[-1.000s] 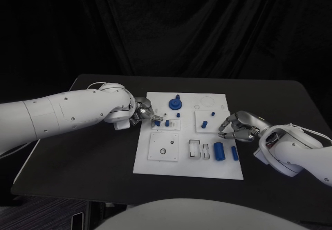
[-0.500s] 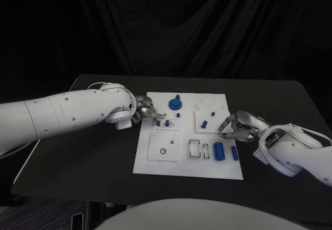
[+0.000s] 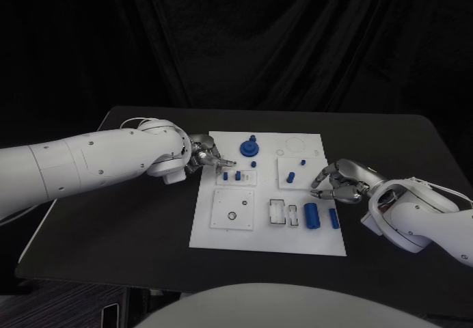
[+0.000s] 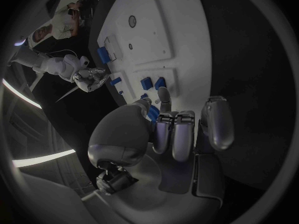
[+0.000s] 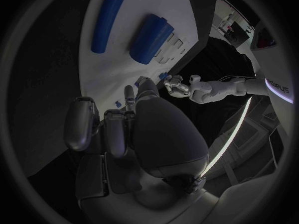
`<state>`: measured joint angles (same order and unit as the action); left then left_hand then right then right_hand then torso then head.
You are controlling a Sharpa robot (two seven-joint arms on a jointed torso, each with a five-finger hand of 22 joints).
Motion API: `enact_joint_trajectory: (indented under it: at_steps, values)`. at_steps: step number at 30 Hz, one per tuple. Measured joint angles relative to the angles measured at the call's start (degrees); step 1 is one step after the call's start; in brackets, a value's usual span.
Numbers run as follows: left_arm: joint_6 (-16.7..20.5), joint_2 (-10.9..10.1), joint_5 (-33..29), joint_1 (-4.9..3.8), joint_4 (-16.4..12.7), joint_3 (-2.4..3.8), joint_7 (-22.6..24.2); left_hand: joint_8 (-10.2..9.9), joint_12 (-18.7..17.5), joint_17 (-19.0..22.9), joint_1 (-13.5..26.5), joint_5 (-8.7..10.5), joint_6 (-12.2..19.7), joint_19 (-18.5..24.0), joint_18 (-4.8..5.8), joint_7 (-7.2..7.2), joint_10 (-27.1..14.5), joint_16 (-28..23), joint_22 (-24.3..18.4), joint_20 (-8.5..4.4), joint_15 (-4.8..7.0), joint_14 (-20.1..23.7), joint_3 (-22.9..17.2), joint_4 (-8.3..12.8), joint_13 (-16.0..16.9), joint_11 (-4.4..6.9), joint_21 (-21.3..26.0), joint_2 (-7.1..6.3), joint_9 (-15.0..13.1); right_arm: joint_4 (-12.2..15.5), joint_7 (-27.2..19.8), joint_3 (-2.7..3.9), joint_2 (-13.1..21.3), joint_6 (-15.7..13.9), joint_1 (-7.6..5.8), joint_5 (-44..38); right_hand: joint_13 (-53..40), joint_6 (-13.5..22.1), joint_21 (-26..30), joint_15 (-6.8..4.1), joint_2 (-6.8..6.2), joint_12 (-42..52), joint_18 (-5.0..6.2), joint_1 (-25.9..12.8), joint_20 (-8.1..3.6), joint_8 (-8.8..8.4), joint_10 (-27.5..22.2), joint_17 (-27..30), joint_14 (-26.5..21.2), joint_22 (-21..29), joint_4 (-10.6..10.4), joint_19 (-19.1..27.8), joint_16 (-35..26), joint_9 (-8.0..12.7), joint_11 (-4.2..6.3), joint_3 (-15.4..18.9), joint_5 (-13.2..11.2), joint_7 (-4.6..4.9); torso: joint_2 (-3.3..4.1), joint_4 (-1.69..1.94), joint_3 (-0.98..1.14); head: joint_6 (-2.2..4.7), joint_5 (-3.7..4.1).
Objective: Assemble the parts on the task board
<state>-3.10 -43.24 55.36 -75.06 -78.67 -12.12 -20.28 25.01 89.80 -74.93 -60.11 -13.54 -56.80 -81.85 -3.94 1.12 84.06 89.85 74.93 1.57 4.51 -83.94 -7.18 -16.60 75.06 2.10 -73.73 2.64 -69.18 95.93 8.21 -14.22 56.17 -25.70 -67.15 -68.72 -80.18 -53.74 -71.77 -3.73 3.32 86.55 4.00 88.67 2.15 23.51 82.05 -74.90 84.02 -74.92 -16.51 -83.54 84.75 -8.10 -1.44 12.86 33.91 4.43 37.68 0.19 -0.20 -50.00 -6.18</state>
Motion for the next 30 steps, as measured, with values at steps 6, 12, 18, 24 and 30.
enact_joint_trajectory:
  at_steps: [6,12,18,24,30]
  values:
    - [8.9,-2.3,6.0,0.01,-0.3,-0.02,8.2,0.1,-0.1,0.0,-2.3,-0.51,5.8,-0.3,0.0,1.15,0.0,0.0,0.0,0.32,-0.01,0.0,2.3,-0.2,0.0,-0.6,-1.3,-1.55,-2.0,0.2,-0.4,0.0,0.5,-0.5,0.04,0.0,0.0,0.0,0.0,0.05,0.0,0.0,0.0,0.0,0.0,0.01,0.0,0.0,0.0,0.0,0.0,0.0,0.0,0.0,0.0,0.0,0.0,0.0,-0.07,-0.02,0.02,0.0,0.3]
    - [16.0,-3.8,9.5,0.01,0.1,0.0,19.1,-7.1,-21.7,0.0,-12.4,-1.75,21.5,0.9,-0.01,5.28,-14.0,0.0,0.0,2.63,-2.69,-0.1,1.4,0.2,-1.6,-3.62,-1.1,-1.79,2.5,0.6,-1.2,-0.01,1.4,-1.6,0.05,0.0,0.0,0.0,0.0,0.06,-0.01,0.0,0.0,0.0,0.0,0.23,0.0,0.0,0.0,0.0,0.0,0.0,0.0,0.0,0.0,0.0,0.2,0.0,-0.1,-0.04,0.01,0.0,0.27]
    - [21.1,-4.0,12.1,0.01,1.3,0.0,30.9,-11.8,-60.6,0.0,-23.7,0.73,19.3,1.6,-0.01,5.32,-38.9,-0.7,0.0,5.03,-5.5,0.0,-5.6,-0.1,-25.9,-6.74,-1.9,-4.46,16.3,1.0,-2.7,0.01,2.5,-3.4,0.05,0.0,0.0,-0.2,-0.3,0.11,-0.01,0.0,0.0,0.0,0.0,0.42,0.0,0.0,0.1,0.0,0.0,0.0,0.0,0.0,0.0,0.0,0.5,-0.2,-0.1,-0.03,-0.01,0.0,0.37]
    - [24.7,-2.1,19.1,0.06,3.1,0.0,38.3,-18.4,-71.2,0.0,-27.0,1.82,15.9,3.7,0.0,-2.0,-43.8,-2.1,0.0,3.74,-3.46,0.0,-8.7,0.9,-41.2,-5.04,1.5,-8.39,31.1,1.1,-5.3,0.01,2.9,-6.1,0.05,0.4,0.0,-0.4,-0.5,-0.1,-0.01,0.0,0.0,0.0,0.0,0.58,0.0,0.0,-0.1,0.0,0.0,0.0,0.0,0.0,0.0,0.0,2.5,-0.42,-0.01,0.04,-0.01,0.0,0.91]
    - [27.5,0.9,30.1,1.4,5.3,0.01,42.4,-21.0,-71.4,0.0,-27.5,2.55,13.5,5.1,-0.92,-4.21,-46.4,-4.3,0.0,2.62,-2.33,-0.1,-7.8,3.4,-47.4,-3.69,5.5,-9.26,38.1,1.4,-8.3,0.01,3.3,-8.8,0.05,1.0,0.0,-0.4,-0.5,-0.27,-0.01,0.0,0.0,0.0,0.0,0.58,0.0,0.0,0.0,0.0,0.0,0.0,0.0,0.0,0.0,0.0,2.7,-0.42,0.09,0.14,-0.09,0.0,1.99]
